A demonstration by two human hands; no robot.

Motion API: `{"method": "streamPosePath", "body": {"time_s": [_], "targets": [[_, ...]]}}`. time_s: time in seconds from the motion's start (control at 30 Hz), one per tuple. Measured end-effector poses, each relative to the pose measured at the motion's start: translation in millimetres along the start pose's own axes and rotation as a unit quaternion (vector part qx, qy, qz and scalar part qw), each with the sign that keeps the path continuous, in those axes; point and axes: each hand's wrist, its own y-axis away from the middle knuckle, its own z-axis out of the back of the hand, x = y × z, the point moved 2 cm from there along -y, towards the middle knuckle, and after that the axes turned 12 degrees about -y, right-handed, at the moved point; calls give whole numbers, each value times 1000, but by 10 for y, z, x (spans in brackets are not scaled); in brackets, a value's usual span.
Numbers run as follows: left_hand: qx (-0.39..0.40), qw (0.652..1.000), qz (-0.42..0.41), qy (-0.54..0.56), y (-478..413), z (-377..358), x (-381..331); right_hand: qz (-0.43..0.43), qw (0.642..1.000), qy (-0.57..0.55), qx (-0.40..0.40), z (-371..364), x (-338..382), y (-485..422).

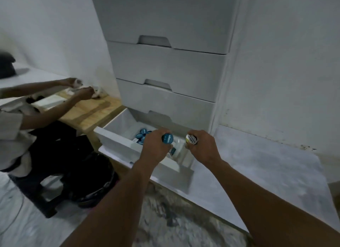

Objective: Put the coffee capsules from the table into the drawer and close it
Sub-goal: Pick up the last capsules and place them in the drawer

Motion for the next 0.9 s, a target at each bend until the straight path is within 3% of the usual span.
{"method": "streamPosePath", "body": {"time_s": [0.23,0.53,0.9], "targets": [[17,1000,-6,3,-295,225,669,-10,1000,13,-24,-706,158,-247],[72,997,-7,26,-960,50,869,-80,997,-23,-8,-969,-35,-725],[162,978,-87,-102,-1603,-459,1137,-153,988,20,28,-1283,-507,-1043]]}}
